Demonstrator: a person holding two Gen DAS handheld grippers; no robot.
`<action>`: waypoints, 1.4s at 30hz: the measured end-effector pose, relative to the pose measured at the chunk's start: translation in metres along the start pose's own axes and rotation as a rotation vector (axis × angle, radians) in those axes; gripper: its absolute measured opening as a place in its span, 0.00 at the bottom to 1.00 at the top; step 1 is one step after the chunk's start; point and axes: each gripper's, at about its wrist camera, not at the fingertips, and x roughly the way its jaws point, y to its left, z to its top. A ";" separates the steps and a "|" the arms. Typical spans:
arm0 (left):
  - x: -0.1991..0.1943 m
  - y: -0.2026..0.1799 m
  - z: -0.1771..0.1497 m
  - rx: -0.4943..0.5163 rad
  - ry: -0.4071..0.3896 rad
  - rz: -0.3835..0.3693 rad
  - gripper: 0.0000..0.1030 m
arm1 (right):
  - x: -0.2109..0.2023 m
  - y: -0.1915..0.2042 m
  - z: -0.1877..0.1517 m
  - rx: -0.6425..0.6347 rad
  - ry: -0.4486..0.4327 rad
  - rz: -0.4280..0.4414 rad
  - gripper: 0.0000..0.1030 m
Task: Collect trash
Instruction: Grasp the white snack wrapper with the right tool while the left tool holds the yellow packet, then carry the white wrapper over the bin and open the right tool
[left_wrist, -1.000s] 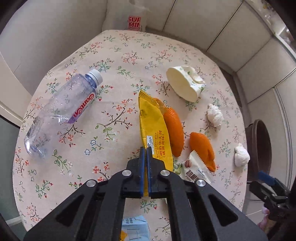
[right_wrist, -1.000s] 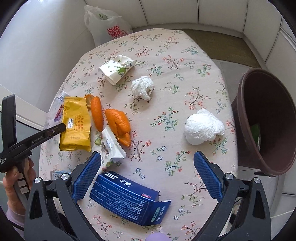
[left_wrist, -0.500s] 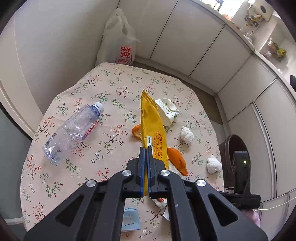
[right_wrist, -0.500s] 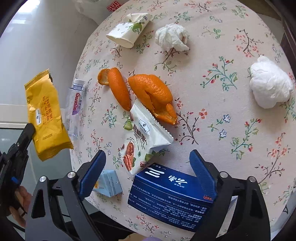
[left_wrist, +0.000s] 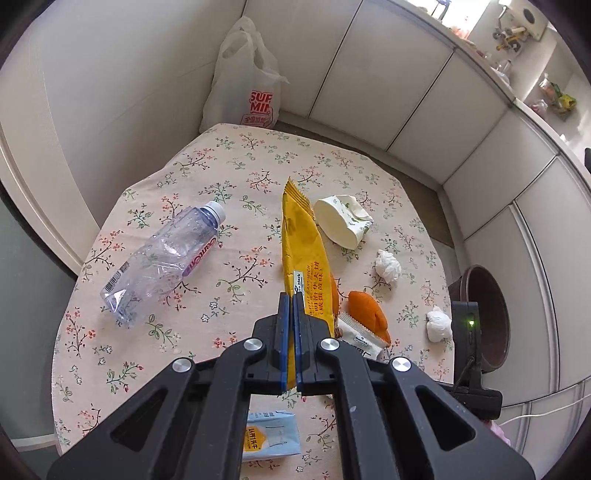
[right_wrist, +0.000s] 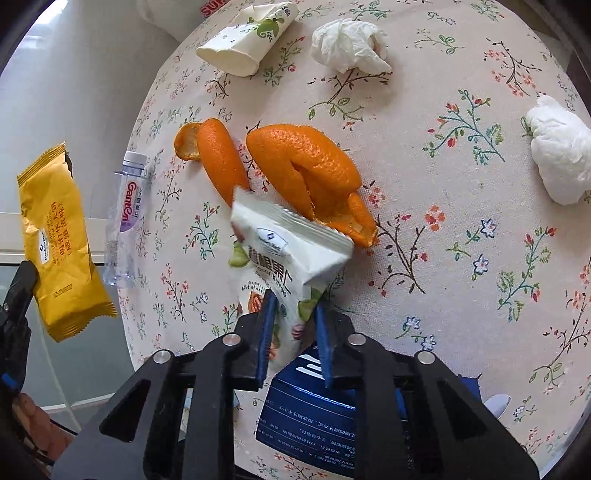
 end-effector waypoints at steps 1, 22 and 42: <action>0.000 0.001 0.000 -0.002 0.000 0.002 0.02 | -0.001 -0.001 0.001 0.003 -0.004 0.003 0.14; 0.005 -0.019 0.003 -0.007 -0.029 -0.012 0.02 | -0.109 -0.007 -0.009 -0.093 -0.277 0.027 0.05; 0.026 -0.162 -0.019 0.158 -0.075 -0.162 0.02 | -0.303 -0.160 -0.011 0.055 -0.824 -0.356 0.10</action>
